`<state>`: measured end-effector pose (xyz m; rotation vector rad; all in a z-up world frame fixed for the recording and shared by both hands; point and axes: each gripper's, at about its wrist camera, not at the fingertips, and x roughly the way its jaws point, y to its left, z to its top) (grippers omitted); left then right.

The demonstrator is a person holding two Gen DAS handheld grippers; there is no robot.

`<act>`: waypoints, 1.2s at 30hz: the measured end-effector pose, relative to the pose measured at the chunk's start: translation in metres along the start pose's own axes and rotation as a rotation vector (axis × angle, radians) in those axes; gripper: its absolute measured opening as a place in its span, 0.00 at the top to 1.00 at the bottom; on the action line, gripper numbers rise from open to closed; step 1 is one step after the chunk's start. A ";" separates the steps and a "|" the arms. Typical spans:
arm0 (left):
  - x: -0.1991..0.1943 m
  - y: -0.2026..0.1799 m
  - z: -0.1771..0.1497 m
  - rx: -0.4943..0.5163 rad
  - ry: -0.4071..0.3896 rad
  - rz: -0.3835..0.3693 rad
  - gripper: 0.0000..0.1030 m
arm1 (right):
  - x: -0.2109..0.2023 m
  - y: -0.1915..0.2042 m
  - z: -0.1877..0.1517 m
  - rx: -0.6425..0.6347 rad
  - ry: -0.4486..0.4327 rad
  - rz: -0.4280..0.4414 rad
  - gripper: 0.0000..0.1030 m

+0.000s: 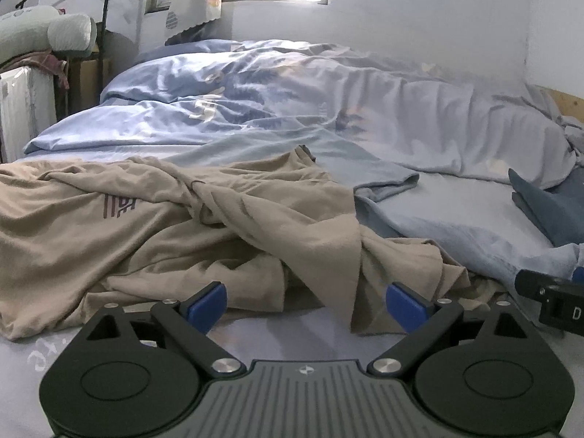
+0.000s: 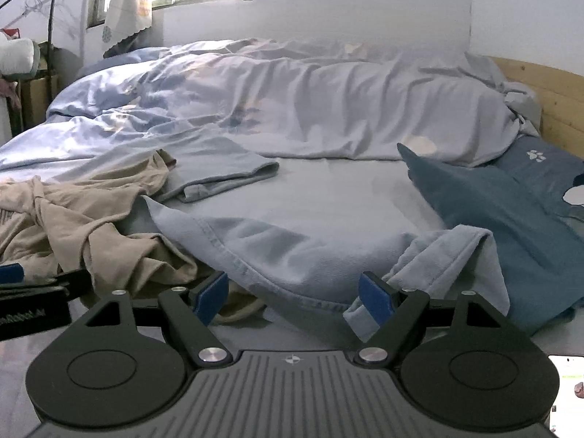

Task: Fold clothes
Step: 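Move both grippers toward the crumpled beige shirt on the bed, then grasp the beige shirt edge with the left gripper while the right gripper grasps another edge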

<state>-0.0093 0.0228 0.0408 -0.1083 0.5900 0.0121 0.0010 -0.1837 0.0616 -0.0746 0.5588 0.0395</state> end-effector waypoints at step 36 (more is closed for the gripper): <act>-0.013 -0.002 -0.003 0.011 -0.073 -0.159 0.99 | -0.004 -0.014 0.011 0.105 -0.105 0.157 0.19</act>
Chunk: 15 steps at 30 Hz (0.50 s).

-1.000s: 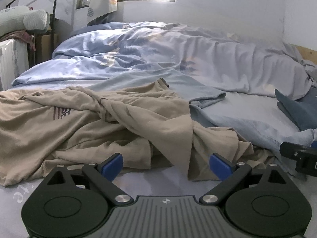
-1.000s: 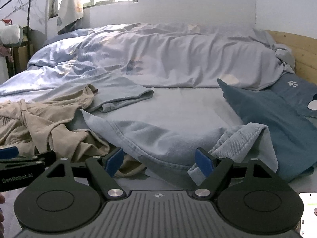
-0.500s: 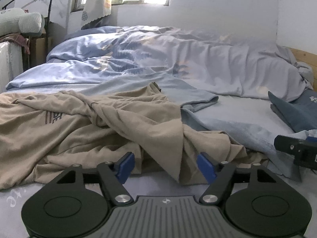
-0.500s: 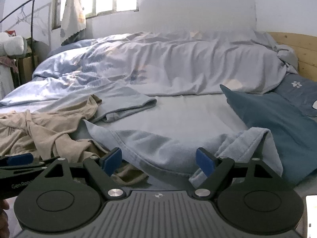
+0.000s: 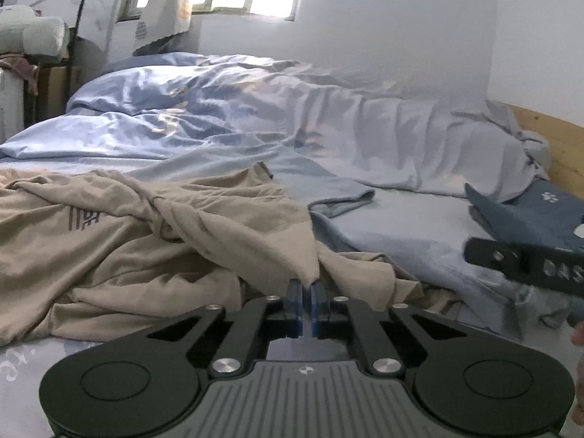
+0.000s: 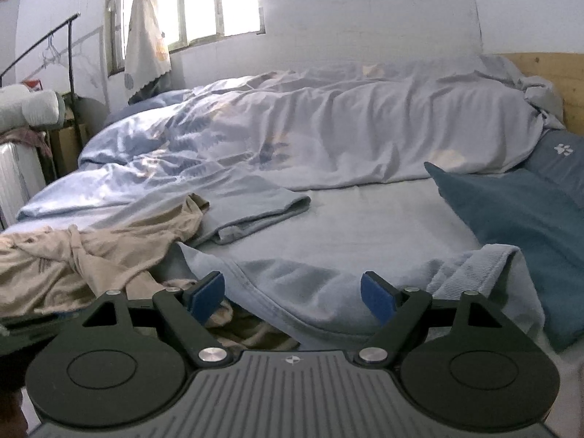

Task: Fold clothes
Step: 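Grasp the beige shirt edge with the left gripper while the right gripper grasps another edge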

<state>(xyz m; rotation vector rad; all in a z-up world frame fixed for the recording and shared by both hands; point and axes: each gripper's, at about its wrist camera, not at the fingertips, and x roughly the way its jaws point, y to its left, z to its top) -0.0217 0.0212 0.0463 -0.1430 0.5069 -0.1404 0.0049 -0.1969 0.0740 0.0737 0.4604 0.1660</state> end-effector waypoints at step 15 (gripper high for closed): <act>-0.036 0.058 0.024 -0.206 -0.171 -0.148 1.00 | 0.001 0.042 0.003 -0.028 -0.059 0.236 0.19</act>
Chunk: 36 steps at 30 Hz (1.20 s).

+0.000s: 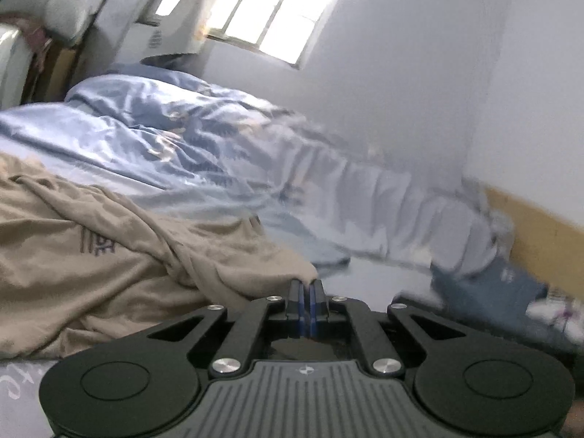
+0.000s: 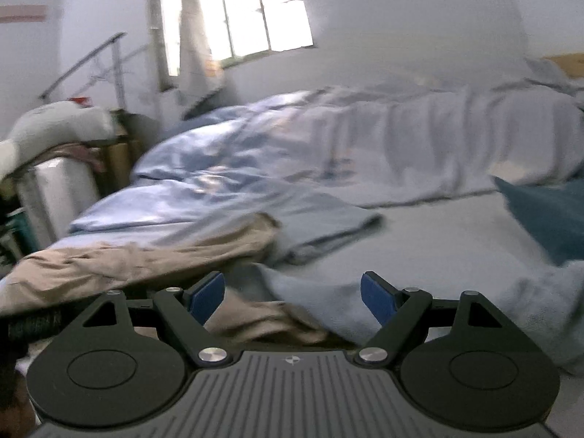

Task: Fold clothes
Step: 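Grasp the beige shirt edge with the left gripper while the right gripper grasps another edge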

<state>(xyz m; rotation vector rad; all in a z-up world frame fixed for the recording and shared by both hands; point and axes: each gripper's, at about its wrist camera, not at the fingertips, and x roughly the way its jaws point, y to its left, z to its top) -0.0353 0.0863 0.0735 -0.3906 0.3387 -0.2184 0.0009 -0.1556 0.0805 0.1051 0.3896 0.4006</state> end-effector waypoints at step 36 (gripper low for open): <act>-0.056 0.056 0.045 -0.225 -0.336 0.068 1.00 | 0.007 0.049 -0.042 -0.439 0.193 0.017 0.82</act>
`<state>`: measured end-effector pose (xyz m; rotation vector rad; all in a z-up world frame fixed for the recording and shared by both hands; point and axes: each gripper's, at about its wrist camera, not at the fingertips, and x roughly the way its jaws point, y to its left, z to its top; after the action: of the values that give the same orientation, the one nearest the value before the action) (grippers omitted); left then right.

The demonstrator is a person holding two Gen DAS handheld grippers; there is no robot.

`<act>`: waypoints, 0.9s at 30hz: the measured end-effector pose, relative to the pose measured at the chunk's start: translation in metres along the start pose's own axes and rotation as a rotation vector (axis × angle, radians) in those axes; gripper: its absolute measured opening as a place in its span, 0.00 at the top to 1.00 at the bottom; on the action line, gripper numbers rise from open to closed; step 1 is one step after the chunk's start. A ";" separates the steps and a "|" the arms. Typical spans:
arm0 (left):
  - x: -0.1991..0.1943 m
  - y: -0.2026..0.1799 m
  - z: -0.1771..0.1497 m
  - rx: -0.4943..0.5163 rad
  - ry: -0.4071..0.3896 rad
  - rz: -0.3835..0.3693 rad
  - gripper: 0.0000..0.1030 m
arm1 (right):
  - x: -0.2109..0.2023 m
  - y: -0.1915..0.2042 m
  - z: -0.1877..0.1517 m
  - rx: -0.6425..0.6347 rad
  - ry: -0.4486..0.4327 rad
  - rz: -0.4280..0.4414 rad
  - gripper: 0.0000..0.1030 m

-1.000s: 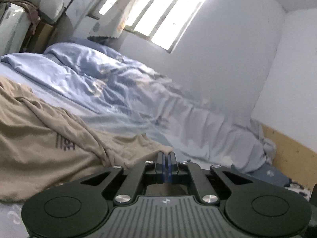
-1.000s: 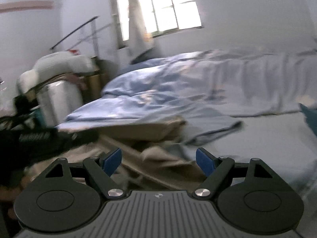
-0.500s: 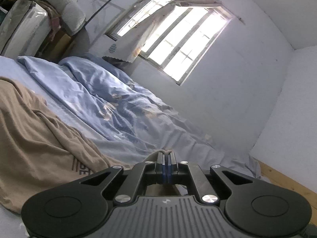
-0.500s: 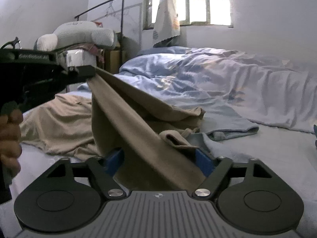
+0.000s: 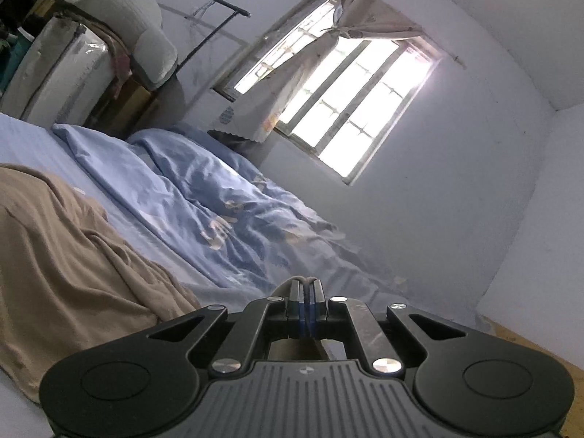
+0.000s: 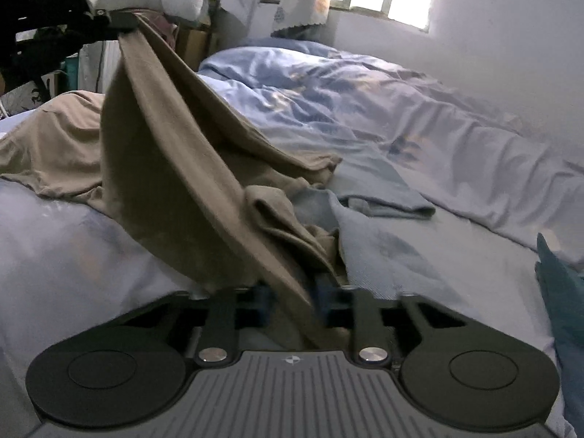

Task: Fold clothes
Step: 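Lift the beige shirt with both grippers and shake it out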

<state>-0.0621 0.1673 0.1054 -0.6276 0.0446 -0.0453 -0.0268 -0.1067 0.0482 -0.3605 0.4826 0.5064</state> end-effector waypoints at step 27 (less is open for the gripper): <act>-0.003 0.009 -0.020 -0.090 0.240 -0.072 0.66 | -0.117 -0.061 0.157 0.034 -0.250 -0.089 0.98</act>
<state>-0.0664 0.1634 0.0844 -0.7115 0.2570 -0.1888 -0.0288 -0.1311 0.2523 -0.2798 0.2323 0.4494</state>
